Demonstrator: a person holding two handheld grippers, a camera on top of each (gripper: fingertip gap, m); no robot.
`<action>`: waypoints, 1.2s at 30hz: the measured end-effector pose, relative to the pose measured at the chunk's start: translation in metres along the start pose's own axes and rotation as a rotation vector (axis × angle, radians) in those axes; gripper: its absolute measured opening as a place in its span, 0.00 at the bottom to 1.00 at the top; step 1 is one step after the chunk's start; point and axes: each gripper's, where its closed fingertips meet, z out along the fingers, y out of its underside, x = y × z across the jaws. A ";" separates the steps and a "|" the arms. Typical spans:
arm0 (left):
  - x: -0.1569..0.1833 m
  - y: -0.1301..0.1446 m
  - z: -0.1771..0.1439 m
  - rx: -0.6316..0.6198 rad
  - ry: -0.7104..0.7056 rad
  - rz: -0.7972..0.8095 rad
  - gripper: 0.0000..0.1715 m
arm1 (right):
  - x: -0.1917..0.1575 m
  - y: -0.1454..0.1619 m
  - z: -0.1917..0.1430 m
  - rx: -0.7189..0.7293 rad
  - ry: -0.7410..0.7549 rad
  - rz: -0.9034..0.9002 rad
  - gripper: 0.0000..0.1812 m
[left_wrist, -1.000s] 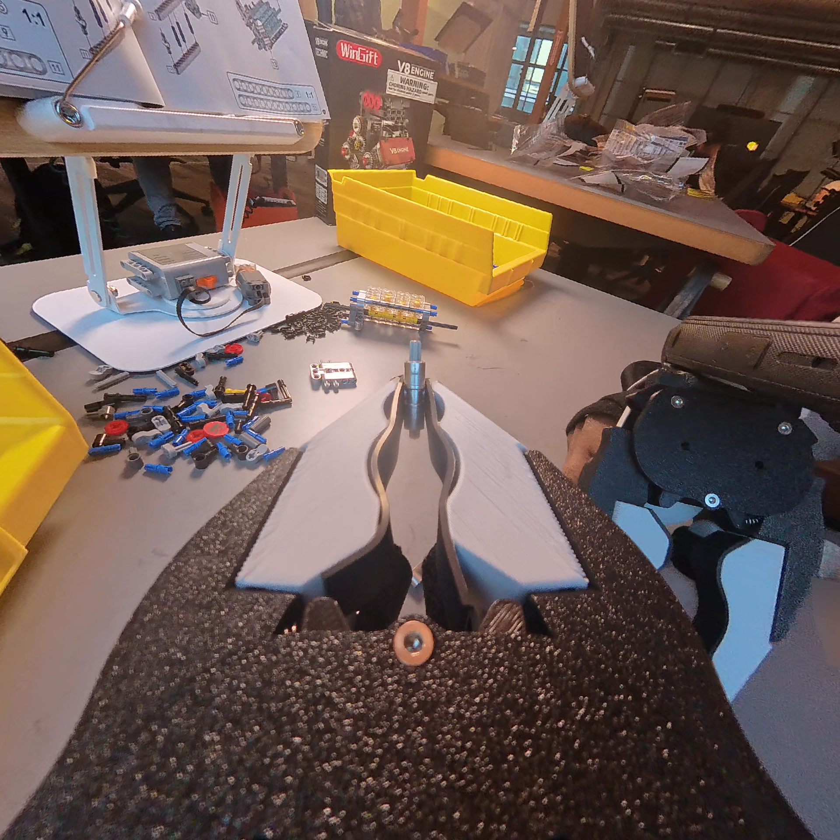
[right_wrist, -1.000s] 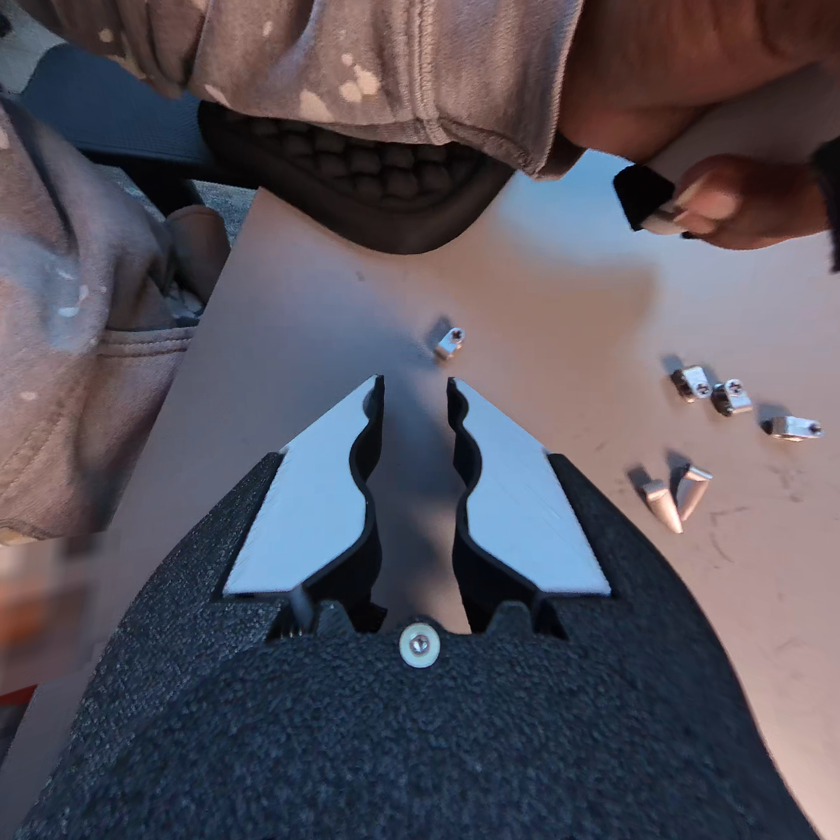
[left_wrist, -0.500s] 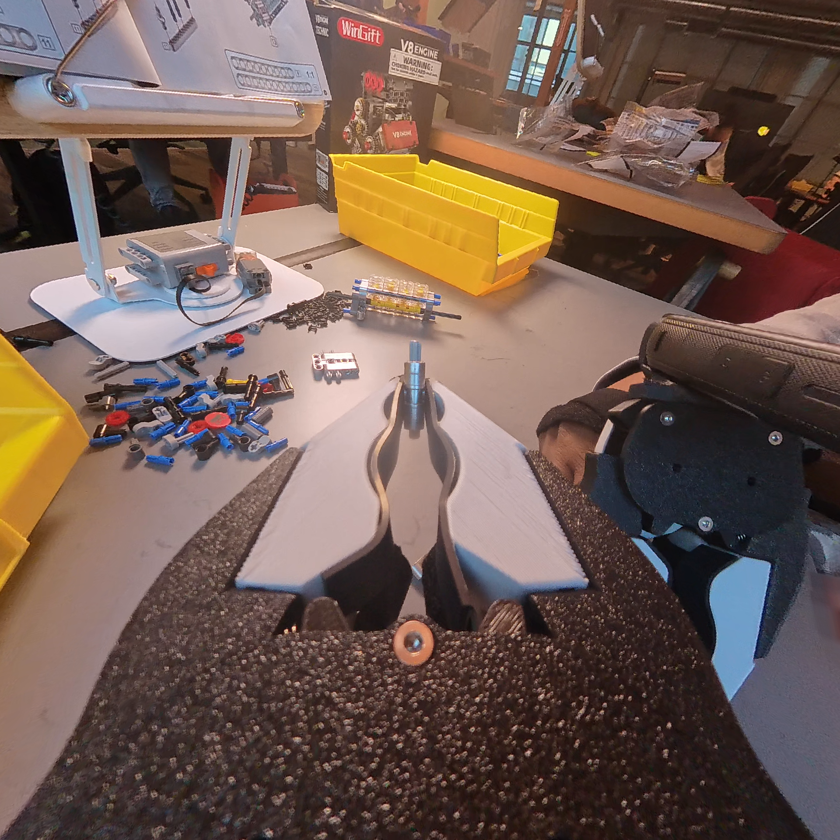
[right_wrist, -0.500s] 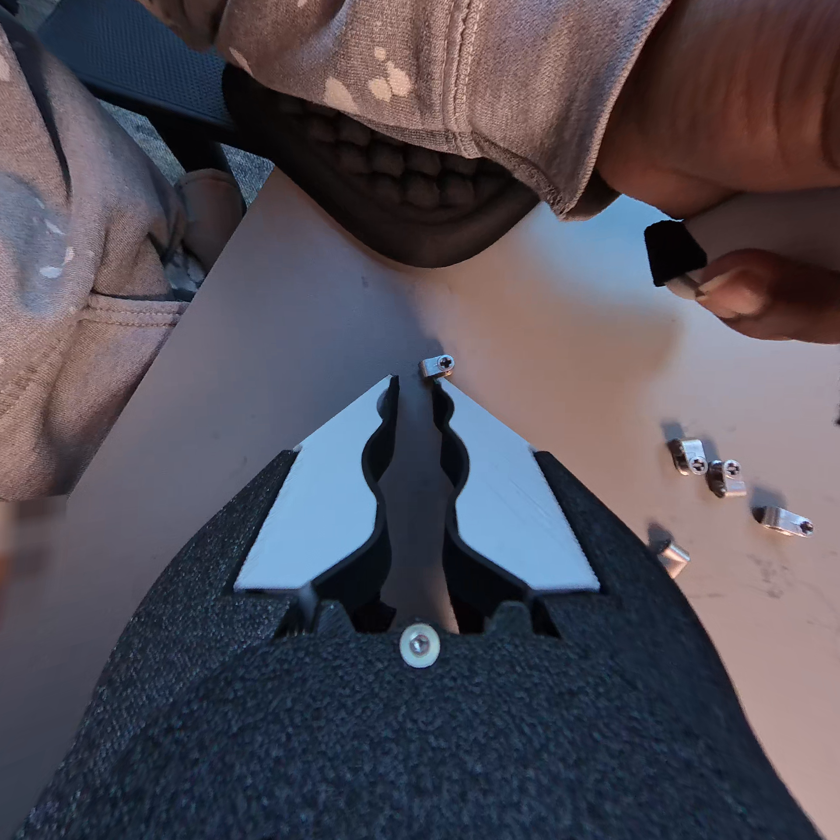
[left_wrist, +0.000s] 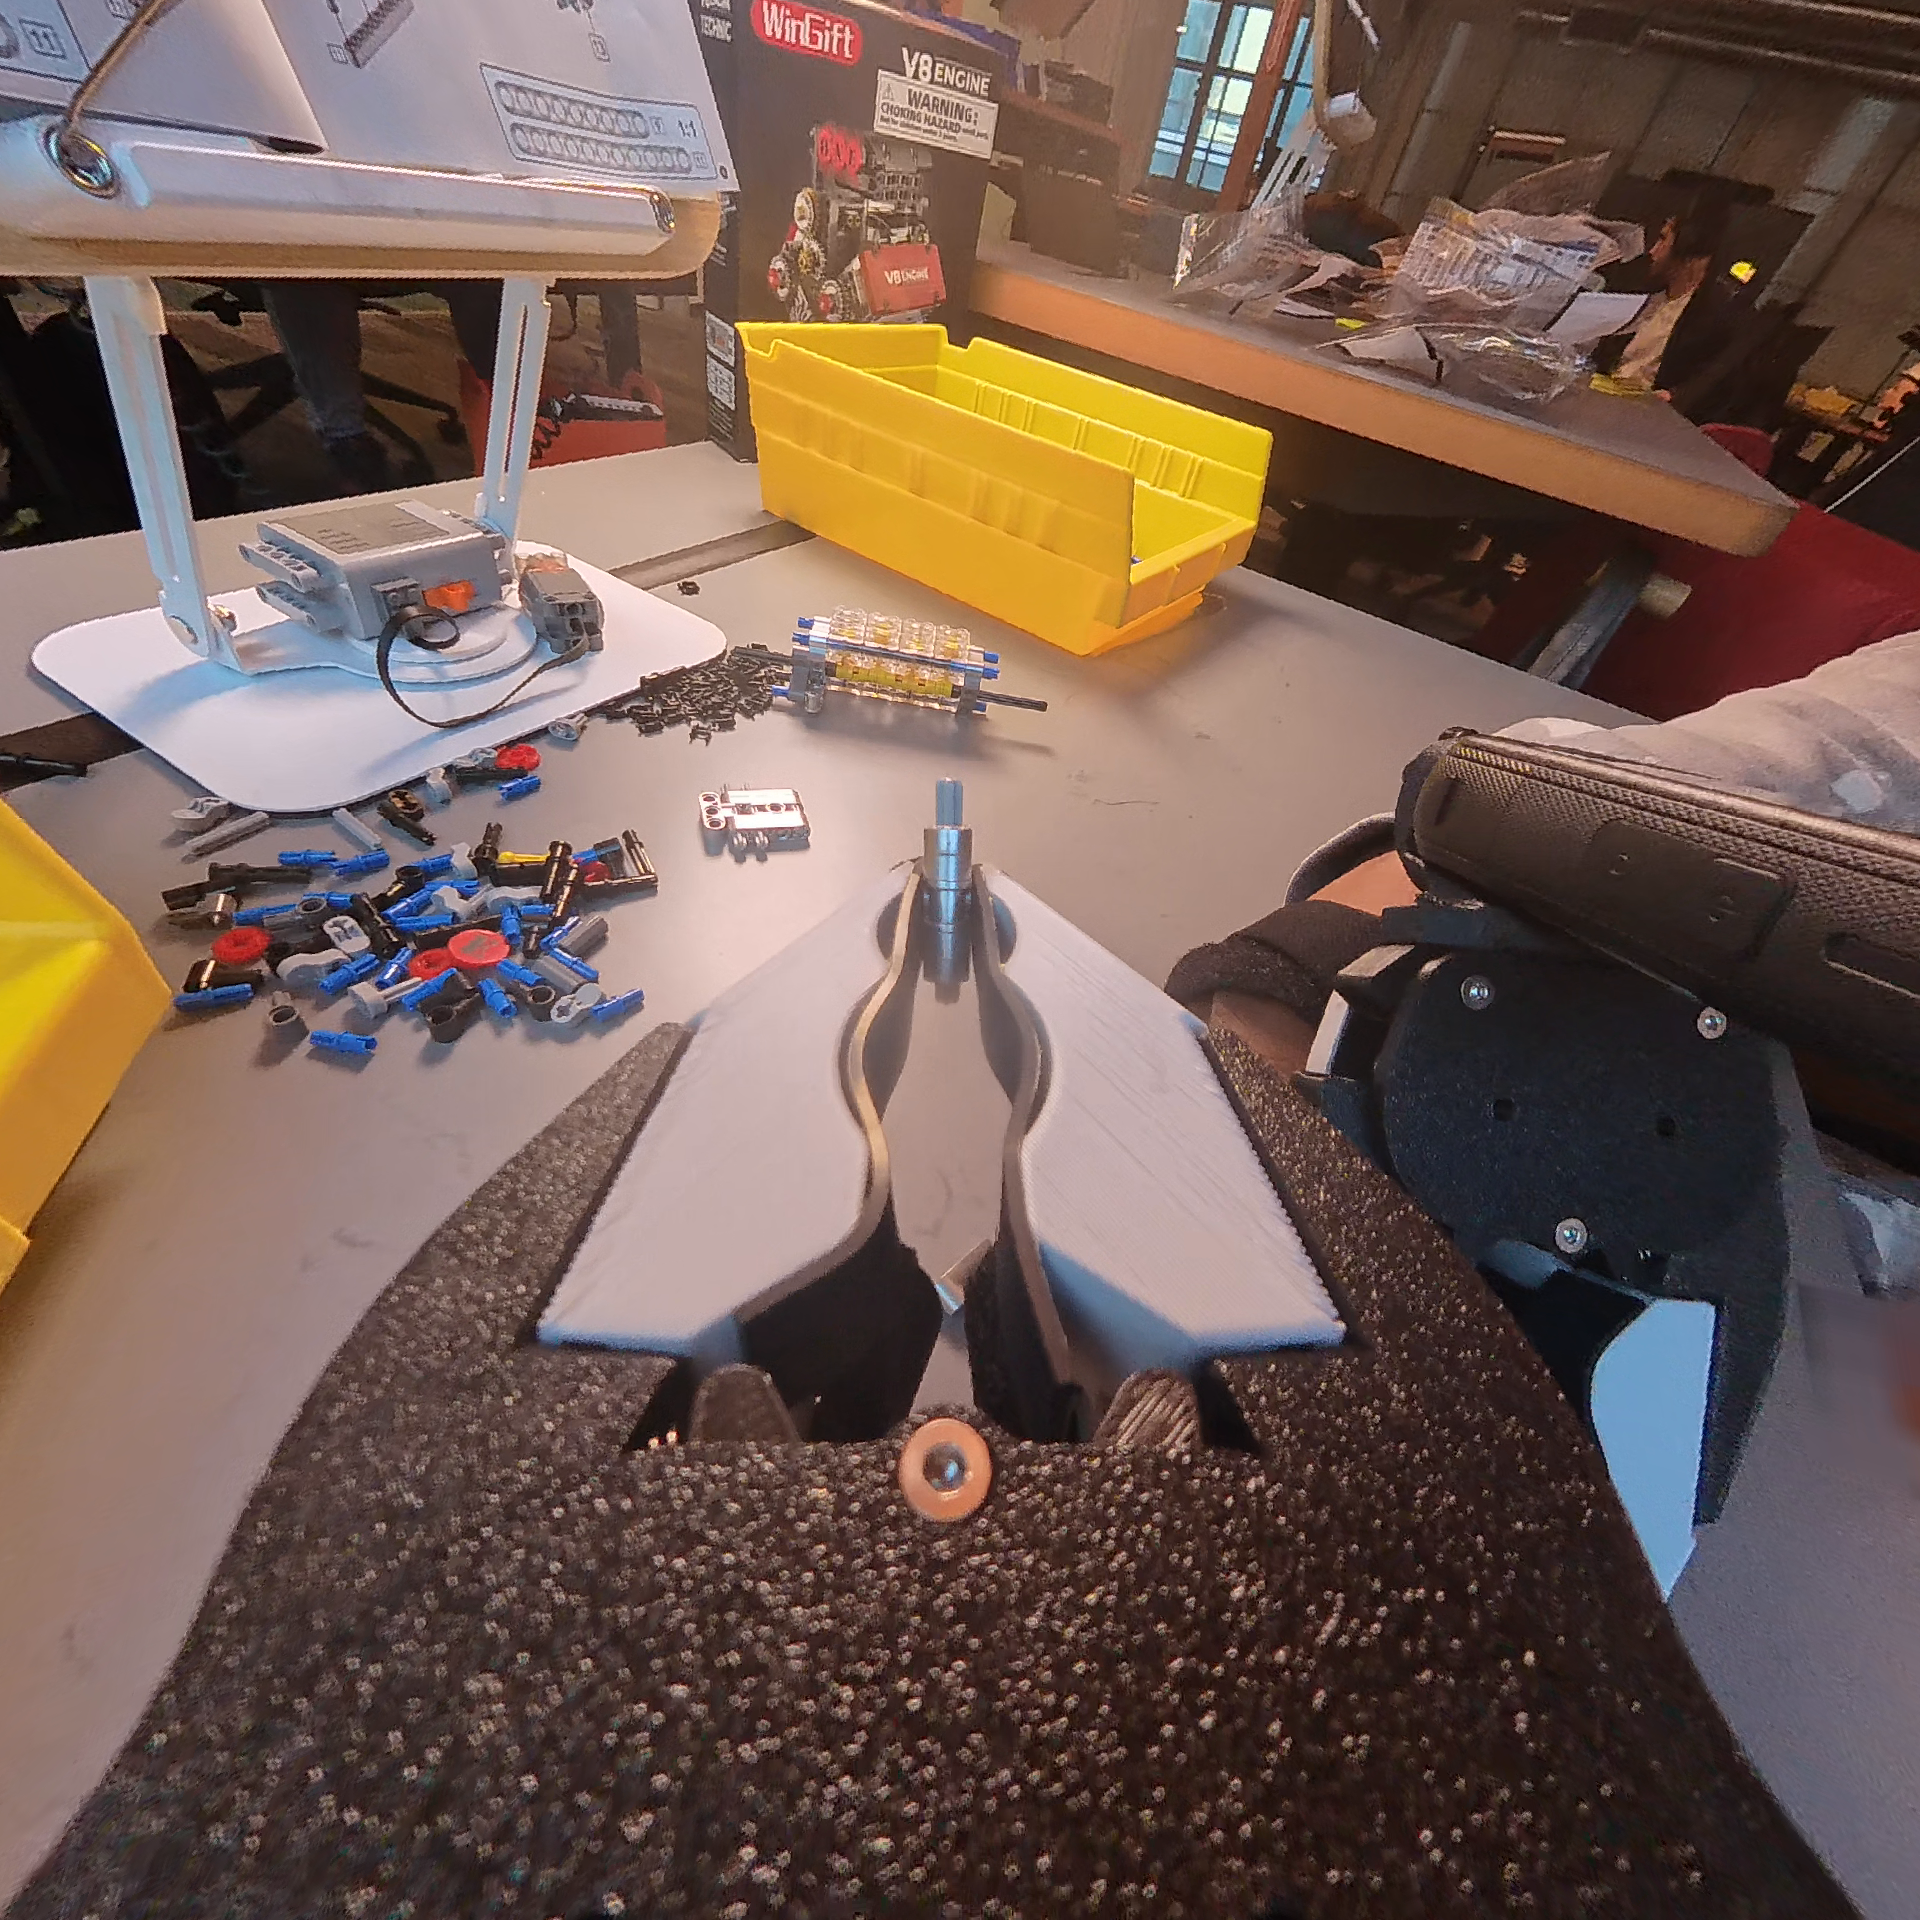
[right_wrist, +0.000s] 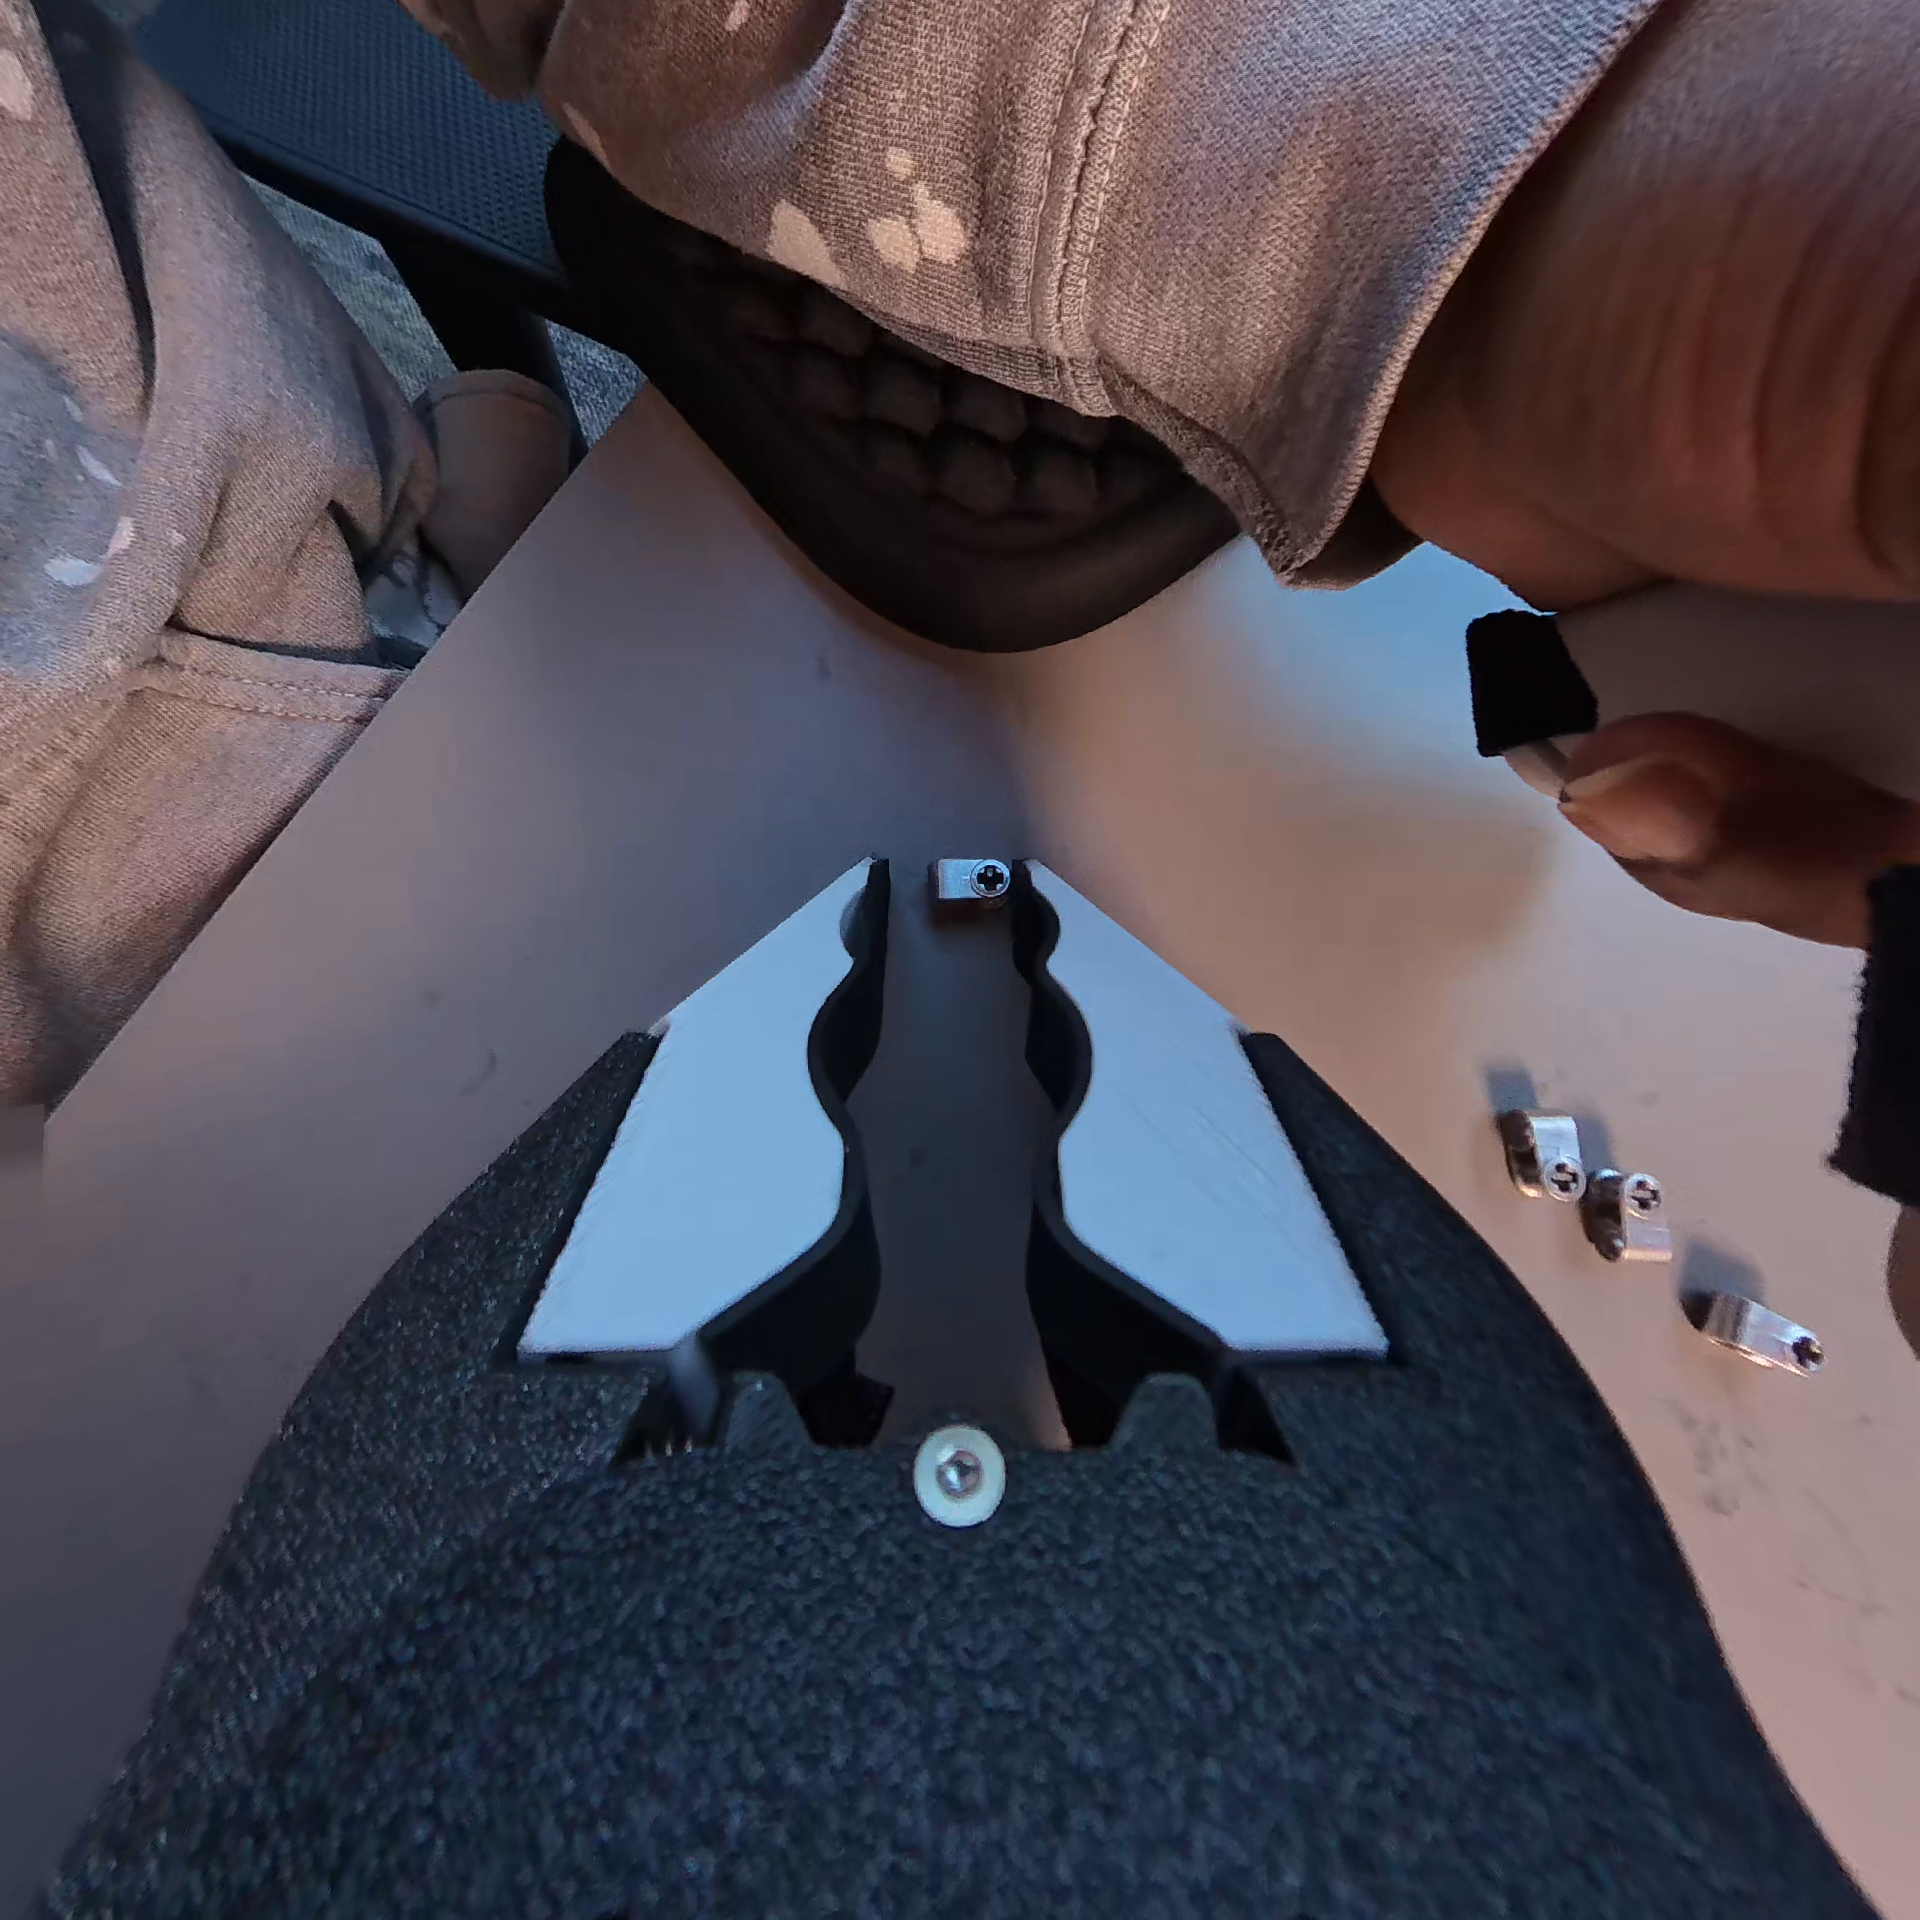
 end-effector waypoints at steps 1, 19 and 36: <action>0.000 0.000 0.000 -0.001 0.001 0.000 0.03 | 0.000 0.000 0.000 0.002 0.000 -0.002 0.12; 0.001 0.005 0.003 -0.020 0.008 -0.003 0.03 | 0.001 -0.001 0.000 0.010 0.090 0.000 0.09; 0.004 0.008 0.005 -0.030 0.023 -0.003 0.03 | 0.003 -0.014 -0.026 0.126 0.134 0.066 0.00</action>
